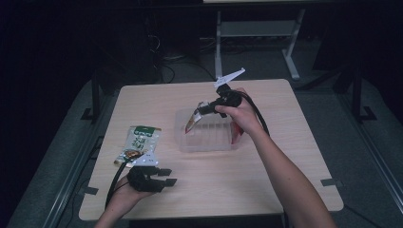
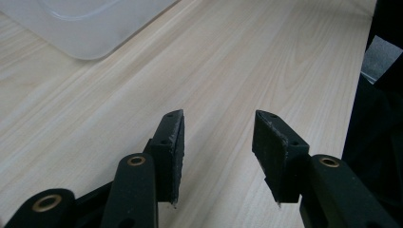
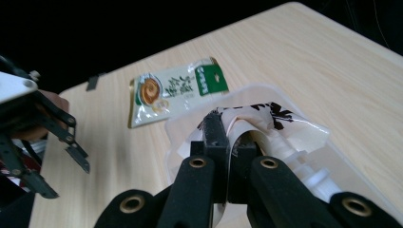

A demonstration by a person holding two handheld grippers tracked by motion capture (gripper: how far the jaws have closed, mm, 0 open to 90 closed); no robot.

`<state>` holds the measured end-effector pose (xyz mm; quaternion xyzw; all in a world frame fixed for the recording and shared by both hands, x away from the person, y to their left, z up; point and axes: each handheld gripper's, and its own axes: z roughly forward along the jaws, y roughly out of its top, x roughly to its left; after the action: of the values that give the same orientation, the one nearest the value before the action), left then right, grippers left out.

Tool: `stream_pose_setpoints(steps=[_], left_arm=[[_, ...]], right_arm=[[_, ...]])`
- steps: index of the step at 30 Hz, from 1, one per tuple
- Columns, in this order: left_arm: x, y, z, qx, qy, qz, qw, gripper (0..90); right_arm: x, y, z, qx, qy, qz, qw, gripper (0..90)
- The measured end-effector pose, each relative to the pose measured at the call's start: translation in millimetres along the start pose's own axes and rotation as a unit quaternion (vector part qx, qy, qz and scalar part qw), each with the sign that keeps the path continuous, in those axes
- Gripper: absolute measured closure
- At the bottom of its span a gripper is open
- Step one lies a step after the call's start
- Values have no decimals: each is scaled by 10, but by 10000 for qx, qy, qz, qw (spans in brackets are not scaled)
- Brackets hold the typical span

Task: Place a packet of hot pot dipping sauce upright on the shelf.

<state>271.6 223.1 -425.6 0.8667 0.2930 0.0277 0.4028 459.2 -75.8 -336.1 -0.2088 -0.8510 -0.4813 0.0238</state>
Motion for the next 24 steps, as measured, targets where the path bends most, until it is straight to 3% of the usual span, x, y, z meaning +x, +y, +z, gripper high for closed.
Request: stream_pose_setpoints(steps=[9, 18, 24], left_arm=[[9, -18, -6, 18, 8, -49, 10000, 549], [25, -36, -21, 30, 20, -95, 9999, 514], [19, -33, -6, 55, 18, -65, 10000, 503]], right_arm=[[81, 193, 148, -137, 174, -124, 9997, 894], [47, 62, 391, 310, 145, -115, 9993, 893], [49, 6, 529, 390, 197, -56, 9990, 893]])
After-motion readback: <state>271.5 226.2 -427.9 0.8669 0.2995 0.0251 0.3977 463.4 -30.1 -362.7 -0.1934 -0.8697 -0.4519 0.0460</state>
